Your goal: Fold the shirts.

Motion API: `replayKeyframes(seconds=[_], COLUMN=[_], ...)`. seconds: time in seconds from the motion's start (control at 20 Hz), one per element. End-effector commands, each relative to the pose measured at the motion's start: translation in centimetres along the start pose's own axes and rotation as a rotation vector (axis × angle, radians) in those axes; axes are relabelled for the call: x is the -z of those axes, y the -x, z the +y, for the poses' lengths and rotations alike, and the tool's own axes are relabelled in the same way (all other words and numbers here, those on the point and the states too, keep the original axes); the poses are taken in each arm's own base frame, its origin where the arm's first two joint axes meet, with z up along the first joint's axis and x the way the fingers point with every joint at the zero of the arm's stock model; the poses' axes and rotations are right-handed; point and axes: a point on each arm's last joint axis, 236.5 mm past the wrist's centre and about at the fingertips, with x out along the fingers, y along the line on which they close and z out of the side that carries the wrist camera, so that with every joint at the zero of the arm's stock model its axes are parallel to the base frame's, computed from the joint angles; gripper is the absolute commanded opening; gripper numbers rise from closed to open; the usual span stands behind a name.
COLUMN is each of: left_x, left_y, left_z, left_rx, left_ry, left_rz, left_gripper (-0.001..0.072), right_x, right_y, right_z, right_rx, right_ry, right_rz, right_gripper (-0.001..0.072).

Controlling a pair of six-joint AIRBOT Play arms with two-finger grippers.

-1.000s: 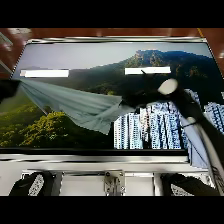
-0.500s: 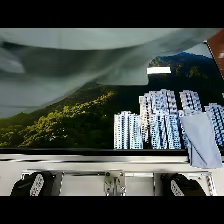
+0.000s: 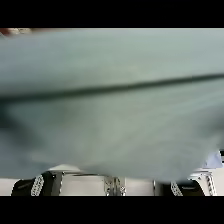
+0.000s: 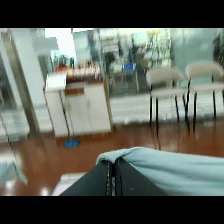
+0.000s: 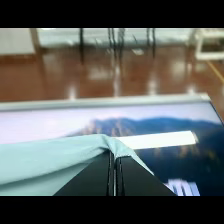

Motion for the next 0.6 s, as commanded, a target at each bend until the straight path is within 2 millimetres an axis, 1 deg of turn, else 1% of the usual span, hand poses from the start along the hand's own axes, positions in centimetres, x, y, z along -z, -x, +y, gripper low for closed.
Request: replayKeyframes(seconds=[0.0,0.05,0.15,0.25,0.35,0.4,0.45,0.5,0.55], left_x=[5.6,7.5,12.3,18.7,25.1,27.7,30.3,32.8,35.0], left_y=[-1.5,-2.7,-5.2,-8.0,-11.1,-12.9,-15.3,-17.6,-19.6], left_z=[1.2,1.4,1.4,1.2,0.2,-0.2,-0.3,-0.1,0.1], left_rx=[-0.027,-0.02,0.009,0.048,0.121,0.158,0.179,0.172,0.164], left_ry=[0.019,0.036,0.082,0.145,0.215,0.236,0.264,0.313,0.37], left_rz=[0.202,0.256,0.385,0.548,0.679,0.704,0.704,0.704,0.713], left_gripper=[0.0038,0.0037,0.0037,0.0037,0.0038,0.0037,0.0038,0.0037,0.0037], right_x=[6.4,8.5,10.9,14.5,19.1,21.6,23.8,25.8,27.5], right_y=[-1.6,-2.7,-5.7,-9.1,-13.5,-16.6,-20.2,-23.7,-27.6], right_z=[-2.0,-1.9,-1.7,-1.8,-1.6,-1.1,-0.8,-0.4,0.1], right_rx=[0.085,0.087,0.078,0.073,0.058,0.035,0.019,0.005,-0.009], right_ry=[-0.007,-0.008,-0.003,0.018,0.029,0.028,0.026,0.02,-0.002], right_rz=[0.309,0.425,0.543,0.692,0.832,0.868,0.872,0.864,0.841], right_gripper=[0.0066,0.0066,0.0066,0.0066,0.0066,0.0066,0.0066,0.0066,0.0066])
